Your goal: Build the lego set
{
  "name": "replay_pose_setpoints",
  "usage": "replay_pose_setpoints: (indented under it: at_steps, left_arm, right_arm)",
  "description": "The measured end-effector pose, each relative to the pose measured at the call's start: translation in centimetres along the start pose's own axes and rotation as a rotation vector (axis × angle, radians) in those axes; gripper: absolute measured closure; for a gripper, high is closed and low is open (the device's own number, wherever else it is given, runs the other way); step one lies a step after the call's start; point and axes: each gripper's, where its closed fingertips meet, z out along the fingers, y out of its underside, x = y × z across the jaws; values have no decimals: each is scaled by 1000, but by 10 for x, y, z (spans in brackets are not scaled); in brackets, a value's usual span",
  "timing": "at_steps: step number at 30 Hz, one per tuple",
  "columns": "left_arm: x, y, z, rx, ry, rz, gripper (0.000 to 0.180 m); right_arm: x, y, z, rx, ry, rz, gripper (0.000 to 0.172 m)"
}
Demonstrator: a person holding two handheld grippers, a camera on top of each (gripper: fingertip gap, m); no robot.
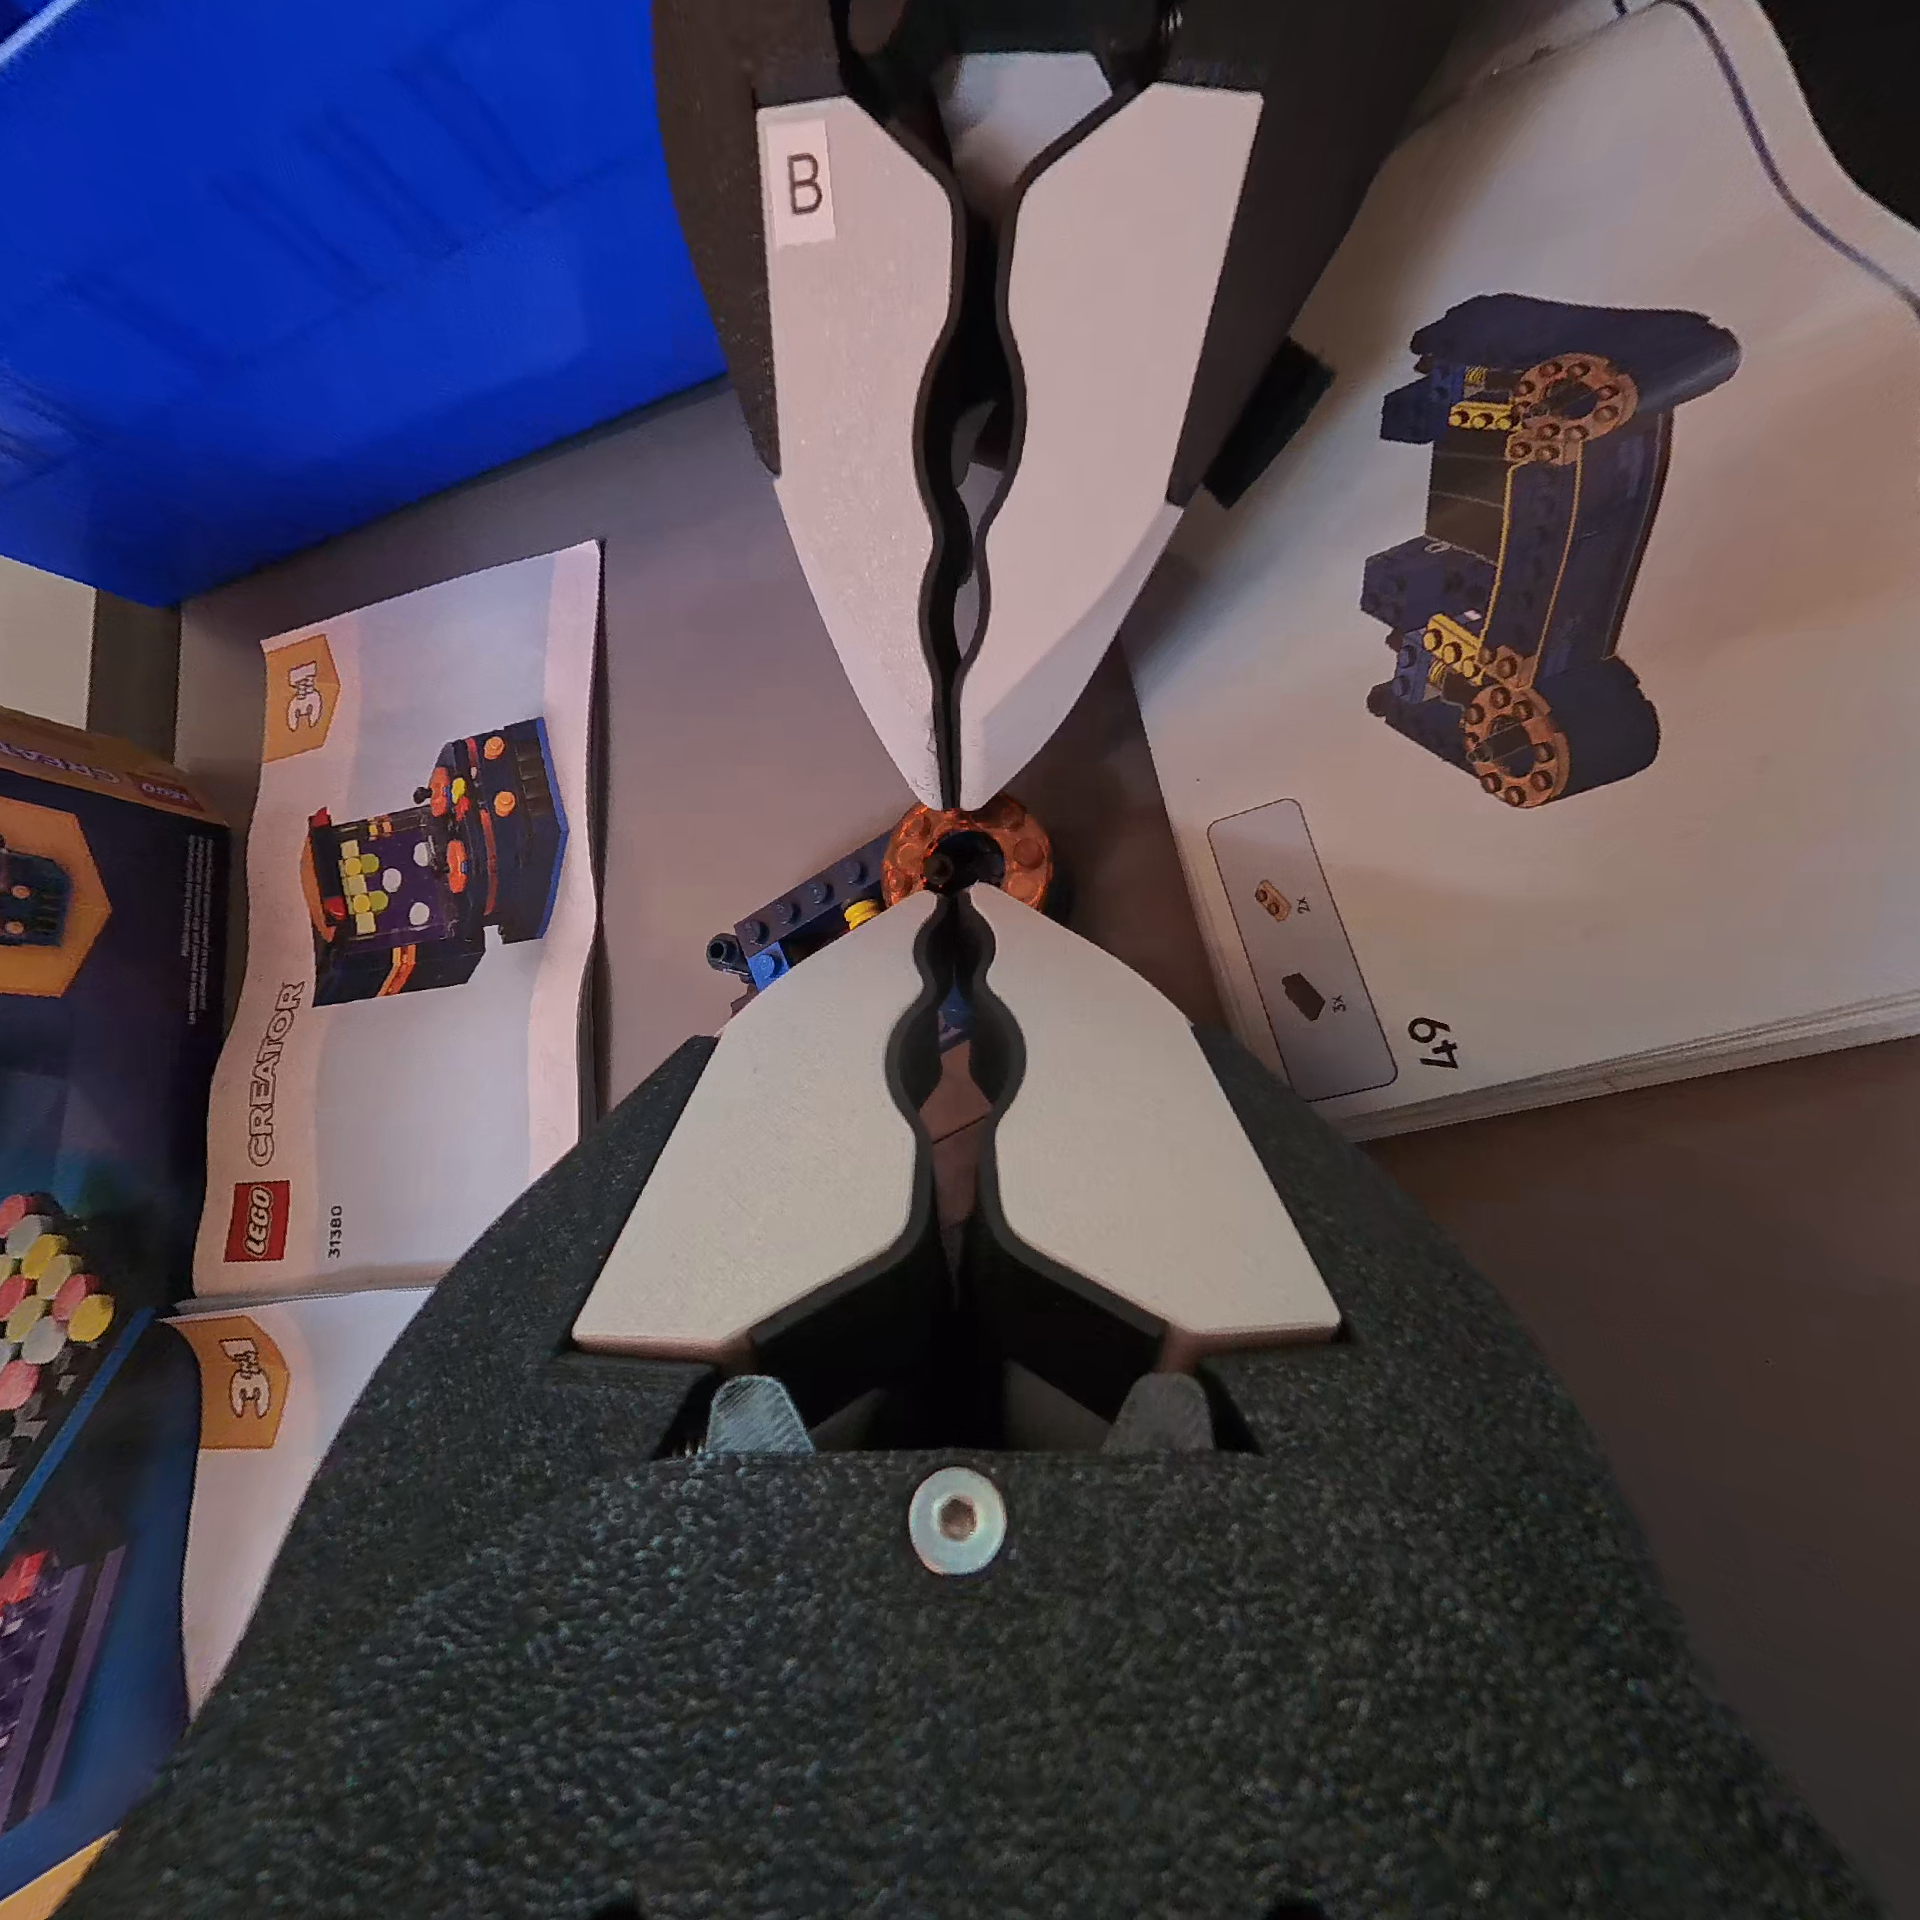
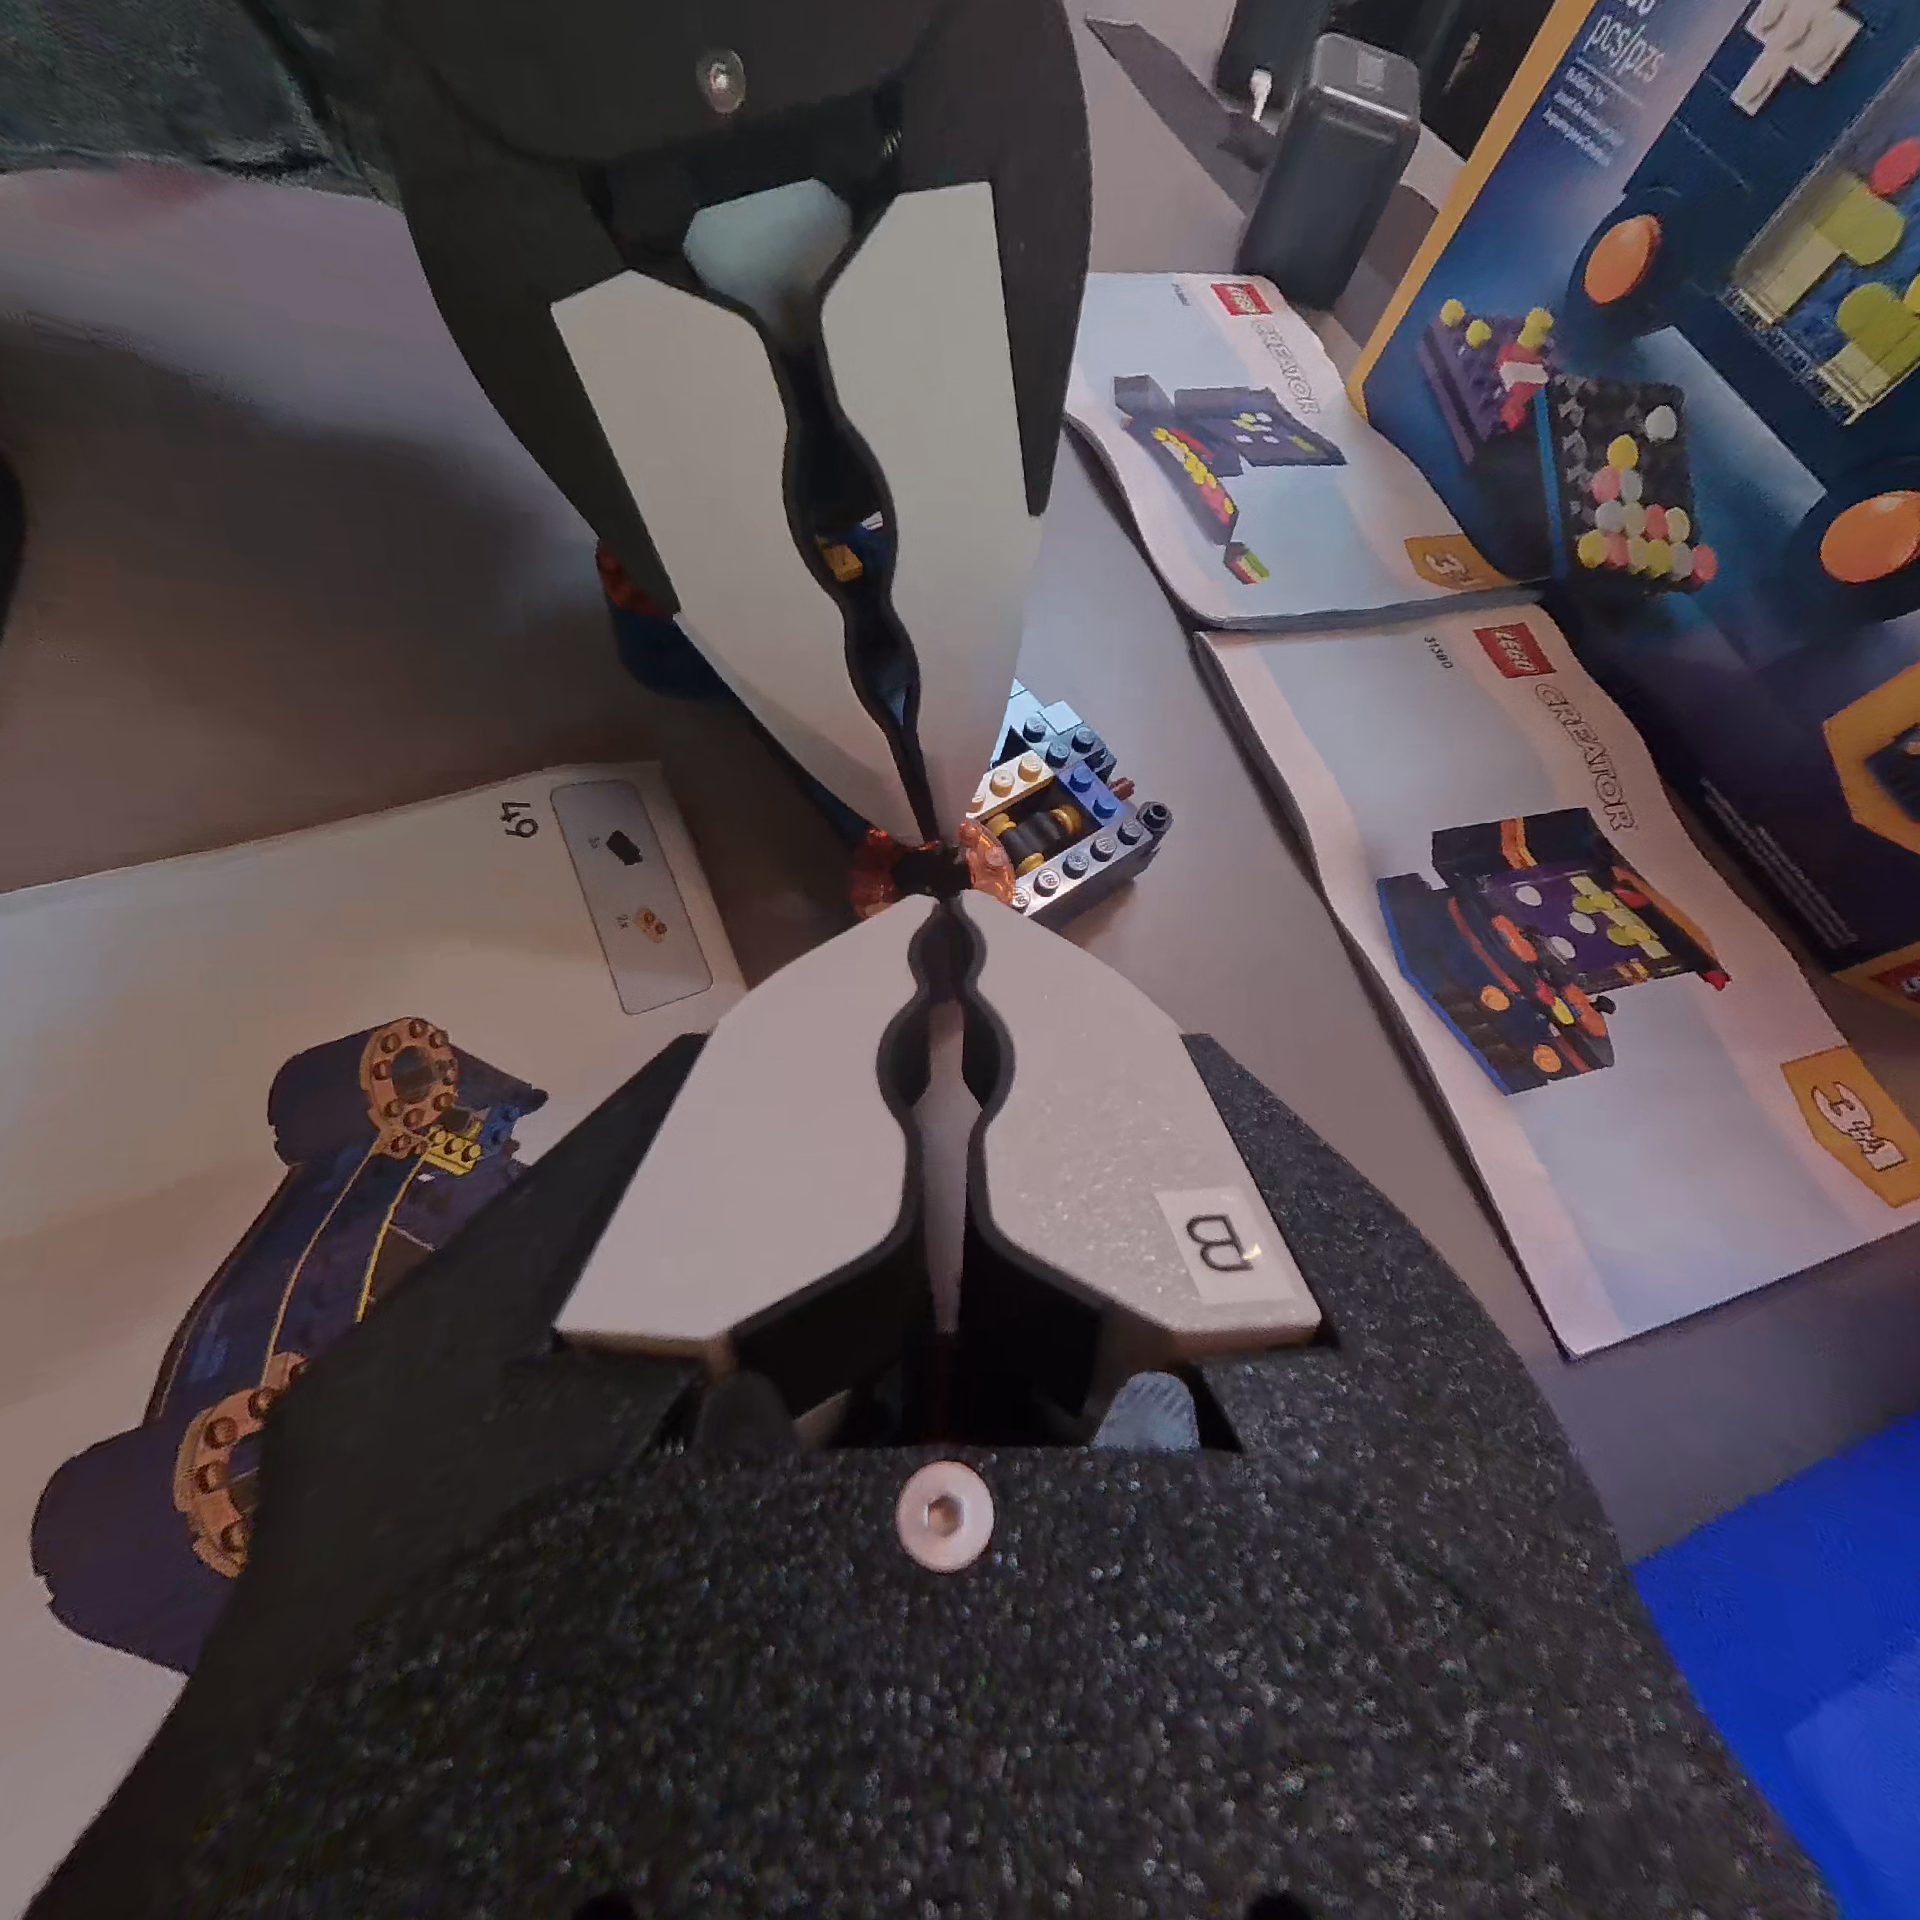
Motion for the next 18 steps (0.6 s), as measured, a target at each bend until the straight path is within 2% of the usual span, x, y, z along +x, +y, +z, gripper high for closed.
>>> replay_pose_setpoints:
  at_steps: [10, 18]
  left_arm:
    - [0, 0, 0, 17, 20, -4, 180]
    - [1, 0, 0, 11, 30, -25, 180]
  right_arm:
    - [2, -5, 0, 34, 22, -16, 172]
    - [0, 1, 4, -18, 12, -10, 171]
